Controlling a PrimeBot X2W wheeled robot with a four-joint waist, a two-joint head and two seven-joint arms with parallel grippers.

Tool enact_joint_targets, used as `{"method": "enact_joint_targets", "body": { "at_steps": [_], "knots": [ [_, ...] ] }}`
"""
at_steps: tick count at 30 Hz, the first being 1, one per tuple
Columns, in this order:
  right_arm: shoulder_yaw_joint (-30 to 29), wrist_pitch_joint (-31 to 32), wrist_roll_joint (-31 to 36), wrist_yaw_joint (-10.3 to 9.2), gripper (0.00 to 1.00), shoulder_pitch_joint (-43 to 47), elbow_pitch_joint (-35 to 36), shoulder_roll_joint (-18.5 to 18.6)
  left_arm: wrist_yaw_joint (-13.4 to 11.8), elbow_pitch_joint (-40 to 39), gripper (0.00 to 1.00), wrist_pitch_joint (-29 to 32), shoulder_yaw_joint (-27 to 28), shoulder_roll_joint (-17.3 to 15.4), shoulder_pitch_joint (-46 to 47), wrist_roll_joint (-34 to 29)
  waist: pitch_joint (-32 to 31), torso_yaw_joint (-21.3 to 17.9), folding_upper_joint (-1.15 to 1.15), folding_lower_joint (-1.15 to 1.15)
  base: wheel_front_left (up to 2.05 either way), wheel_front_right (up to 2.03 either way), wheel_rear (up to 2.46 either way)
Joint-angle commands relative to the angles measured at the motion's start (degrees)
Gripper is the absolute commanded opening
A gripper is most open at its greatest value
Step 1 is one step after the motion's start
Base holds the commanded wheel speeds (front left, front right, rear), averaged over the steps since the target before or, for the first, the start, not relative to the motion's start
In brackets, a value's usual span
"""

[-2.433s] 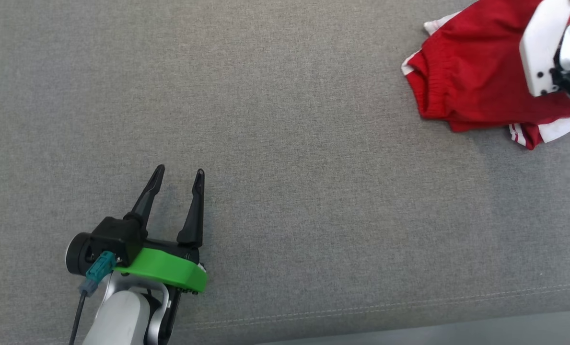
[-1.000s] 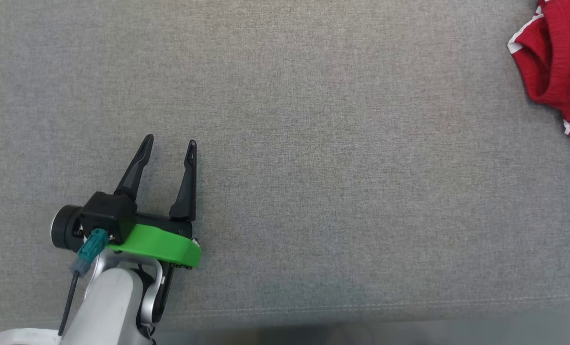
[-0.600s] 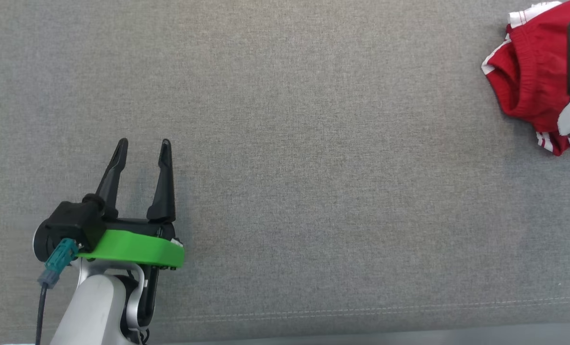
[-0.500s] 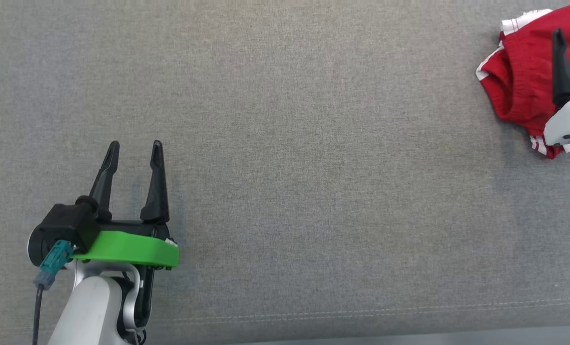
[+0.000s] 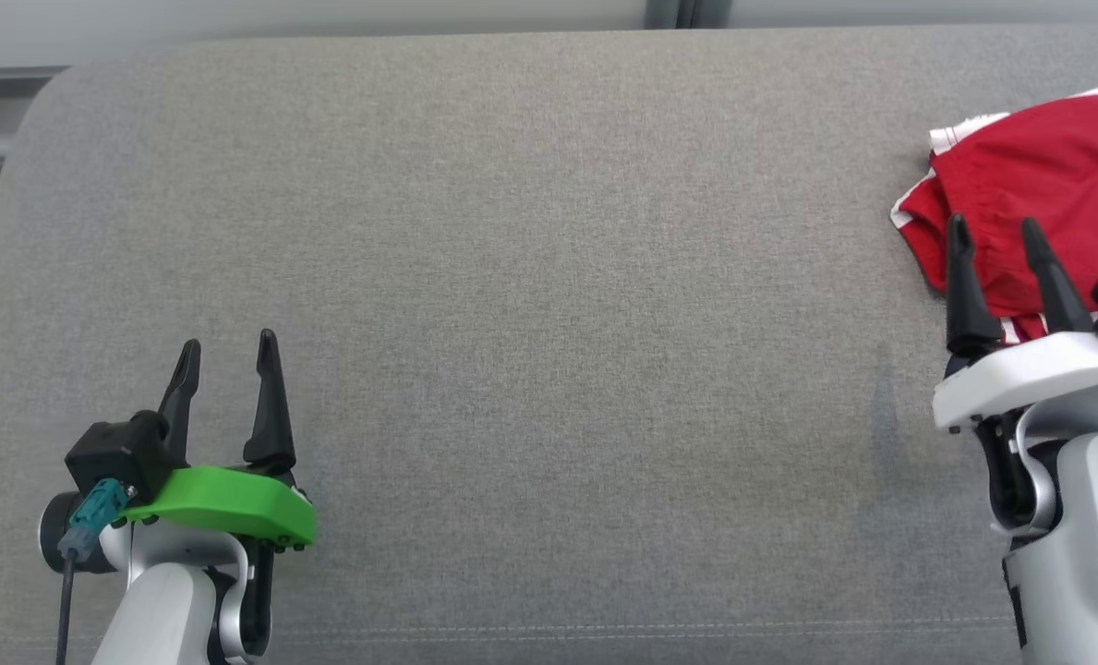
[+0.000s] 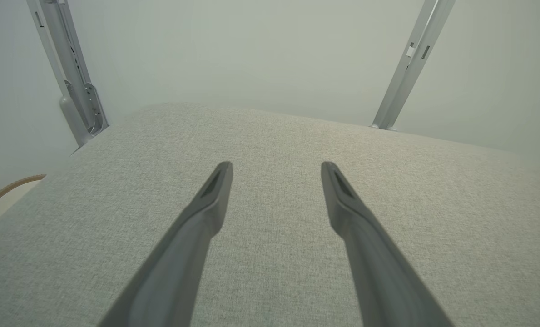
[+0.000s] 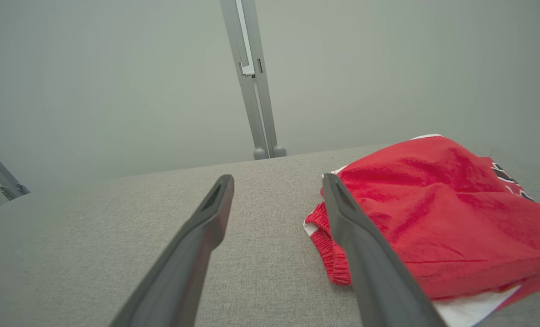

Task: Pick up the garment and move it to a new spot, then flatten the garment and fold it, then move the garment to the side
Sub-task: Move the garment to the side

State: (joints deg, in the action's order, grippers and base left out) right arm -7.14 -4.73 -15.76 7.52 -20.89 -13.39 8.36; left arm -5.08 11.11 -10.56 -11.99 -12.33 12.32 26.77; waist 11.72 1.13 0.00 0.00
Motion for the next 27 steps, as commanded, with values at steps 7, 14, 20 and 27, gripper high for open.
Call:
{"method": "enact_joint_targets", "body": {
  "at_steps": [7,14,20,27],
  "knots": [
    [0.66,1.32,0.42,-0.06,1.0,7.63,4.57,-4.51,0.53,3.11,1.0,1.22,-0.4,-0.95,-1.73,1.01,-6.31,2.56,0.0,0.0,0.0,0.0,0.0],
    [2.4,0.66,-0.74,-0.05,1.0,13.49,5.66,-5.4,0.89,4.82,1.0,0.63,-0.64,-1.05,-3.85,1.8,-8.97,3.07,0.0,0.0,0.0,0.0,0.0],
    [4.26,-1.28,-0.88,-0.05,1.0,16.44,3.64,-5.41,1.0,5.77,1.0,-0.13,-0.99,-1.36,-5.18,1.65,-10.07,3.17,0.0,0.0,0.0,0.0,0.0],
    [5.35,-3.52,1.08,-0.05,1.0,18.37,1.76,-5.38,1.68,6.38,1.0,-1.19,-1.69,-1.62,-6.53,1.42,-11.09,2.62,0.0,0.0,0.0,0.0,0.0]
  ]
}}
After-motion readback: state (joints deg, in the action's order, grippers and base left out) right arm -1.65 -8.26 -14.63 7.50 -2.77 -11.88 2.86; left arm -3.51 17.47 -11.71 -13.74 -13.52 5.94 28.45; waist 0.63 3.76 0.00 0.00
